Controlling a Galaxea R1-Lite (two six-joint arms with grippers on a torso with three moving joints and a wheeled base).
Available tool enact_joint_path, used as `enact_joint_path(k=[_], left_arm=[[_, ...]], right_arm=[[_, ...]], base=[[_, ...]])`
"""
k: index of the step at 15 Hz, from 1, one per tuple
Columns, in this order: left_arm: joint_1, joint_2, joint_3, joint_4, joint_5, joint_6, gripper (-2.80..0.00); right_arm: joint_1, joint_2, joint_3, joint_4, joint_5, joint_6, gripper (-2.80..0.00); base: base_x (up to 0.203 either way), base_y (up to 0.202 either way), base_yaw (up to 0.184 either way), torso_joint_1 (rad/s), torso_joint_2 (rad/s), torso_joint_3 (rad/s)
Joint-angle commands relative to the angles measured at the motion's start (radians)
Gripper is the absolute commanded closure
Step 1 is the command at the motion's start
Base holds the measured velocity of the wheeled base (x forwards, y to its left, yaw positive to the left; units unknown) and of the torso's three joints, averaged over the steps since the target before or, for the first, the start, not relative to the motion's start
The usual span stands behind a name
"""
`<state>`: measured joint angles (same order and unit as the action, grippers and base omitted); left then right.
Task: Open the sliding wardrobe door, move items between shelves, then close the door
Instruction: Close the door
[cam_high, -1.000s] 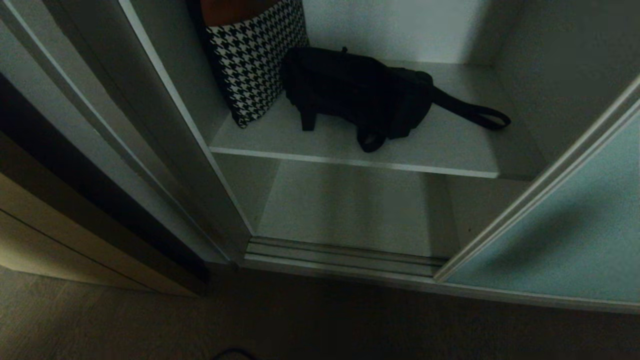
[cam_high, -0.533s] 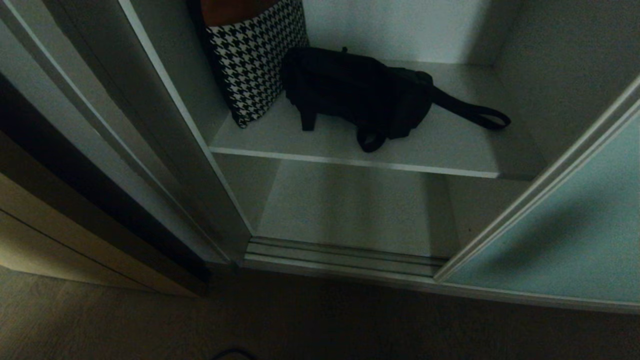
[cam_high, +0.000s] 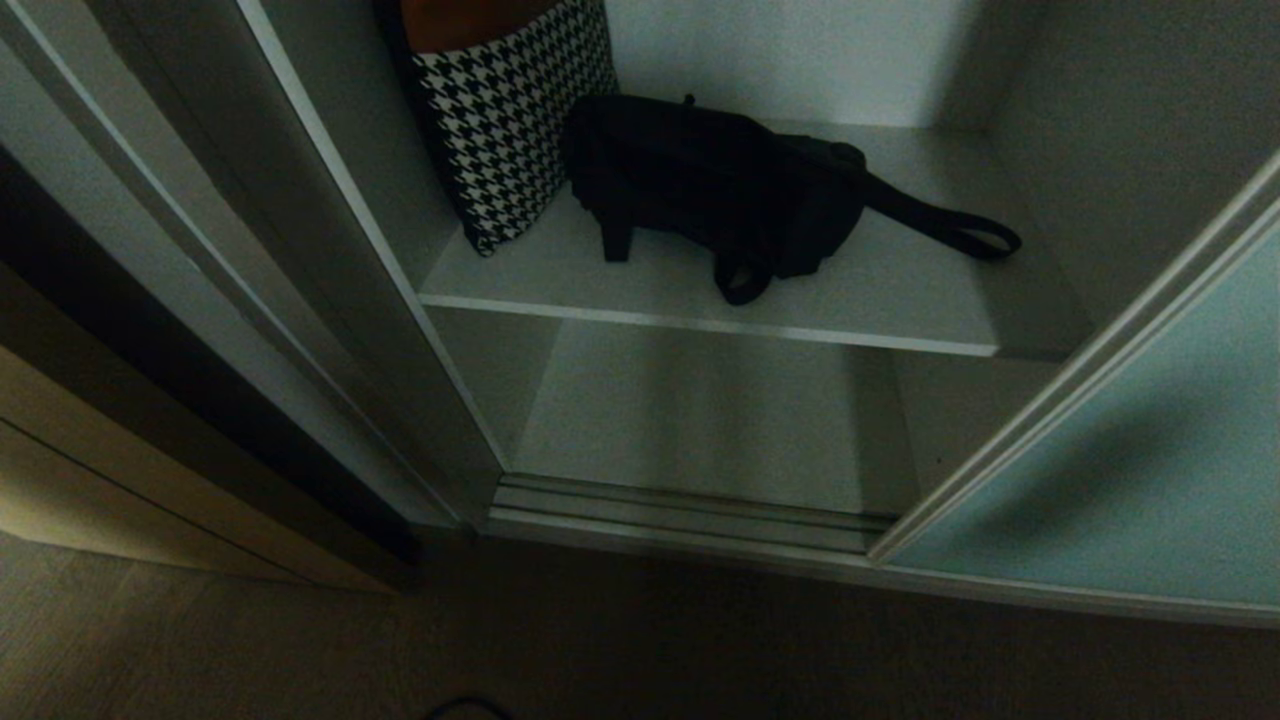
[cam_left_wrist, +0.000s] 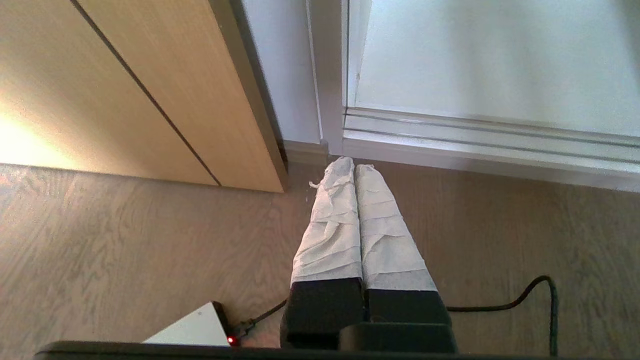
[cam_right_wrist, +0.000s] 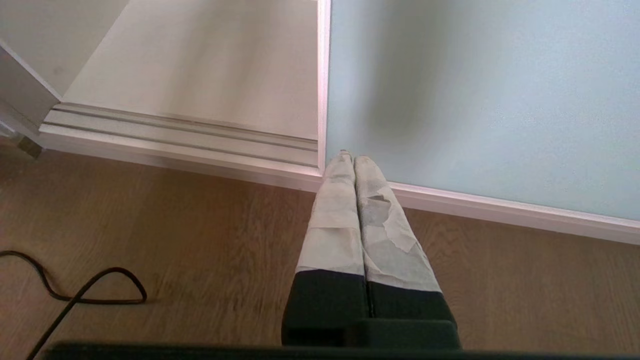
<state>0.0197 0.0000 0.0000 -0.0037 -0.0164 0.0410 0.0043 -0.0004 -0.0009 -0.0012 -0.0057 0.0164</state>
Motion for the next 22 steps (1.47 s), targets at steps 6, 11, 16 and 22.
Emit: enact_joint_path(k=[6, 11, 16, 22], left_arm=[[0.0, 0.002, 0.0, -0.002, 0.001, -0.004, 0.0], [0.0, 0.002, 0.0, -0.002, 0.001, -0.006, 0.0], [0.0, 0.002, 0.0, -0.002, 0.001, -0.006, 0.0], [0.0, 0.002, 0.0, -0.002, 0.001, -0.006, 0.0]], right_arm=[[0.0, 0.006, -0.319, 0.164, -0.031, 0.001, 0.0], [-0.001, 0.077, -0.787, 0.595, 0.038, 0.005, 0.0], [-0.003, 0.337, -1.114, 0.656, 0.174, 0.145, 0.0], [0.002, 0.619, -1.339, 0.636, 0.186, 0.376, 0.0]], base=[[0.0, 0.0, 0.0, 0.0, 0.0, 0.0], [0.0, 0.0, 0.0, 0.0, 0.0, 0.0], [0.0, 0.0, 0.0, 0.0, 0.0, 0.0], [0.0, 0.0, 0.0, 0.0, 0.0, 0.0]])
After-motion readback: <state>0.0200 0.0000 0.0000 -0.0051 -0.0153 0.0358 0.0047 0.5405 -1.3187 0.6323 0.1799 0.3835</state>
